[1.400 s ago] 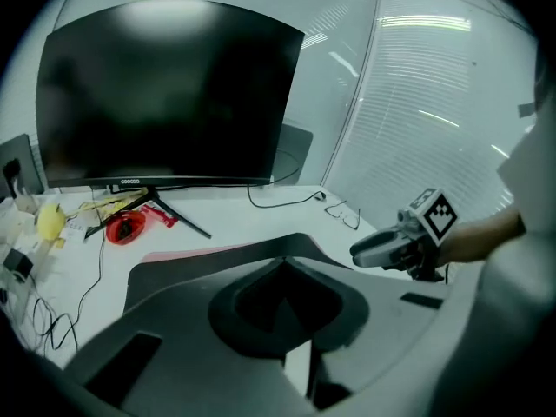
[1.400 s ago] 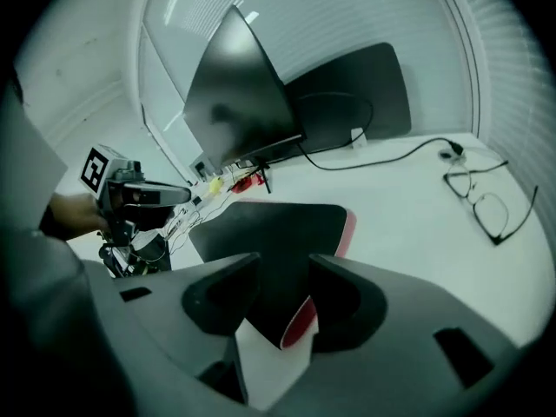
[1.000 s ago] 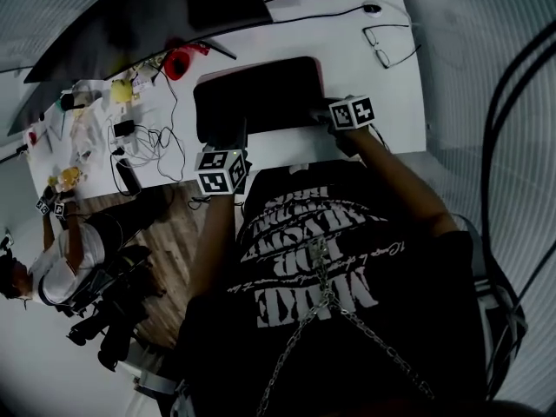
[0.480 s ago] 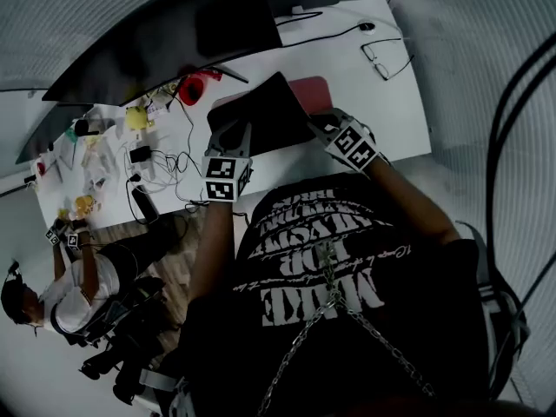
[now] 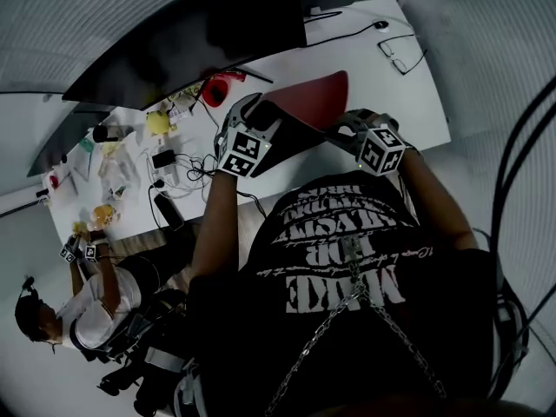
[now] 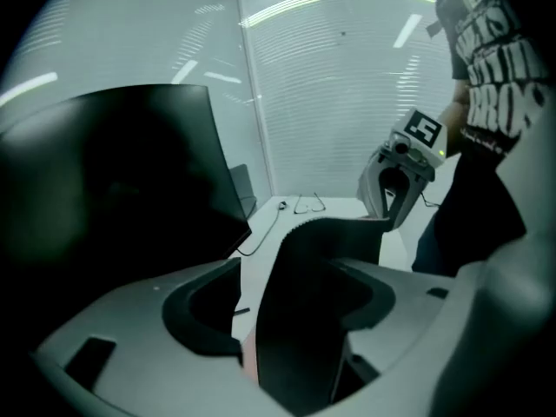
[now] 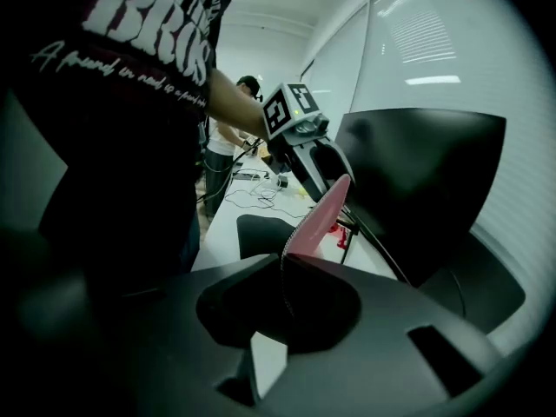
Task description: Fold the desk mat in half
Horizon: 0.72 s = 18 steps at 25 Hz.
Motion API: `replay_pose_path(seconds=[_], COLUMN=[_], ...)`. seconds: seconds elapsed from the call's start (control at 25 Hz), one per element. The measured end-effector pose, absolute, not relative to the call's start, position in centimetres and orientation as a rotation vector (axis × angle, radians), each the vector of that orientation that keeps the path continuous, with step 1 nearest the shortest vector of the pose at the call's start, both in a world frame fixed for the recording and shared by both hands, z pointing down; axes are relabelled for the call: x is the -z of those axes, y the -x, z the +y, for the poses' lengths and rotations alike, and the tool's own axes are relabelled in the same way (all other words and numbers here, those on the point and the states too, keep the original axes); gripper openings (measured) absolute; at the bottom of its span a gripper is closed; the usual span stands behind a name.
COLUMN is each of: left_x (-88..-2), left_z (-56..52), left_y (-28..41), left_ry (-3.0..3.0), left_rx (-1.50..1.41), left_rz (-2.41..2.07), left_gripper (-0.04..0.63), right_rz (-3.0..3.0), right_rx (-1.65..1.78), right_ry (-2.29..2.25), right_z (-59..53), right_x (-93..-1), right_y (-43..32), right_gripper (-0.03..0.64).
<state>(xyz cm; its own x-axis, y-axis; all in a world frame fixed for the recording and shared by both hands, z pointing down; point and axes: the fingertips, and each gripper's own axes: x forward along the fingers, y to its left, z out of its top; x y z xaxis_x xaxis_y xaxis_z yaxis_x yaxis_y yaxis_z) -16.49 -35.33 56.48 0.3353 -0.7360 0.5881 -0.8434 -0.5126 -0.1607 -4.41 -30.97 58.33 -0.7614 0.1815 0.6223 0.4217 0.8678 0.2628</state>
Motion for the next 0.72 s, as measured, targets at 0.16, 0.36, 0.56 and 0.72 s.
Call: replay_pose_path(seconds=[0.16,0.36,0.56,0.72], left_x=[-58.8,-60.1,-58.5,-59.2], left_z=[-34.2,-33.5,-32.6,-31.4], left_y=[14.8,13.2,14.0,14.3], left_ry=[-2.539,-2.596,-2.530,-2.422], left_rx=[-0.960,-1.056,-0.887,-0.827], left_rz=[-1.196,-1.006,-1.073,-1.123], left_gripper=[0.284,0.246,0.029,0.026], right_rz=[-2.391,-2.346,-2.412,-2.404], right_rx=[0.572,0.508,0.340,0.330], right_ry=[0.475,0.422,0.281,0.339], right_z=[-29.3,-29.4,-31.3,-31.7], right_x=[-58.8,-59.8,-59.9,-60.6], right_y=[4.2,3.6,3.3,3.7], right_gripper=[0.017,0.017,0.017,0.017])
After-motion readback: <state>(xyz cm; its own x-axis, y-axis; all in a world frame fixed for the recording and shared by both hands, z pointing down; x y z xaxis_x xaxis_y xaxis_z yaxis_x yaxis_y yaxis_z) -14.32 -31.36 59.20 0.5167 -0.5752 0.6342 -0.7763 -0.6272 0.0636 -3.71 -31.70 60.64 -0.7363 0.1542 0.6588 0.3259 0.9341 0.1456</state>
